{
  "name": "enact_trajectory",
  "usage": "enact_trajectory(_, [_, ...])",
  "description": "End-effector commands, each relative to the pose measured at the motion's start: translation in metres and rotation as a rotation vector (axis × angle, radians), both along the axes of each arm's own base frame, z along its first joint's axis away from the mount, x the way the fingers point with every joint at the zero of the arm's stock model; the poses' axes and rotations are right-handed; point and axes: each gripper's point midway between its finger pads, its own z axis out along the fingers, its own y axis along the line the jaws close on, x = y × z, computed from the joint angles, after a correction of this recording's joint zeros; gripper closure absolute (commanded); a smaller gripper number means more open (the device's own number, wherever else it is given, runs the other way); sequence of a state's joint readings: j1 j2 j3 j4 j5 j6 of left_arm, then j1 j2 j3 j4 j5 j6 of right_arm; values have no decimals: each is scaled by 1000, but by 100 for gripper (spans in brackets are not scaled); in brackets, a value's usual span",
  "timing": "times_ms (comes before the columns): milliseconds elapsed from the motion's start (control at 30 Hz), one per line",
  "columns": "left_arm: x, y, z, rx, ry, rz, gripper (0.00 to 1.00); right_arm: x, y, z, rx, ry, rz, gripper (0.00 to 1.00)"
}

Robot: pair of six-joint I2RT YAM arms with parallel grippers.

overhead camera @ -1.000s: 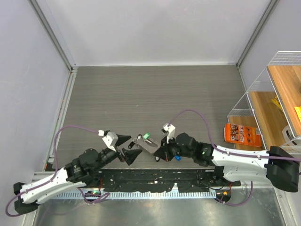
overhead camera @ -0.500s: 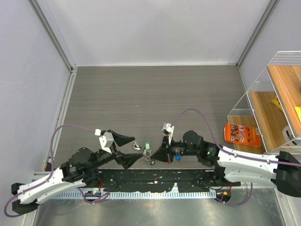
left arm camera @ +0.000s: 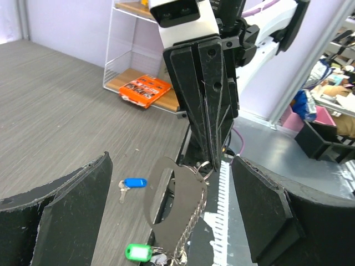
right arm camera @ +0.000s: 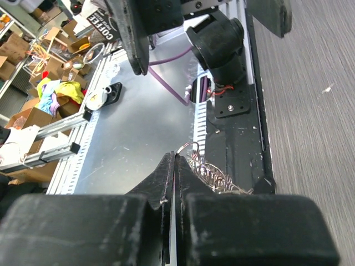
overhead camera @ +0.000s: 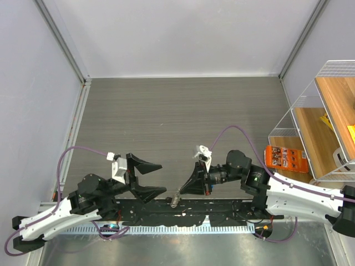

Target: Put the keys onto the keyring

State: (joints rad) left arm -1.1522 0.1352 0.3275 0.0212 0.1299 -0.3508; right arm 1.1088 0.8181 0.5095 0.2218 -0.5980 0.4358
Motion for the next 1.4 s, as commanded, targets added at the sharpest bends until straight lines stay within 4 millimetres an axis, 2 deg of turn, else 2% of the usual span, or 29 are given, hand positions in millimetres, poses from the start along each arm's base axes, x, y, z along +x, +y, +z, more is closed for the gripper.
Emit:
enact_trajectory(0, [-16,2,38,-125,-35,-80,5,-11,-6,49,122,-90,70,95])
enact_trajectory(167, [-22,-4,46,-156,-24,-128,5,-22,-11,67,176,-141,120,95])
enact_trajectory(567, [-35,-15,59,-205,7,-227,6,-32,-7,89,233,-346,150,94])
enact_trajectory(1000, [-44,-17,65,-241,32,-294,7,-25,8,110,284,-506,119,95])
enact_trajectory(1367, [-47,-19,63,-238,42,-315,11,-27,6,140,396,-579,110,95])
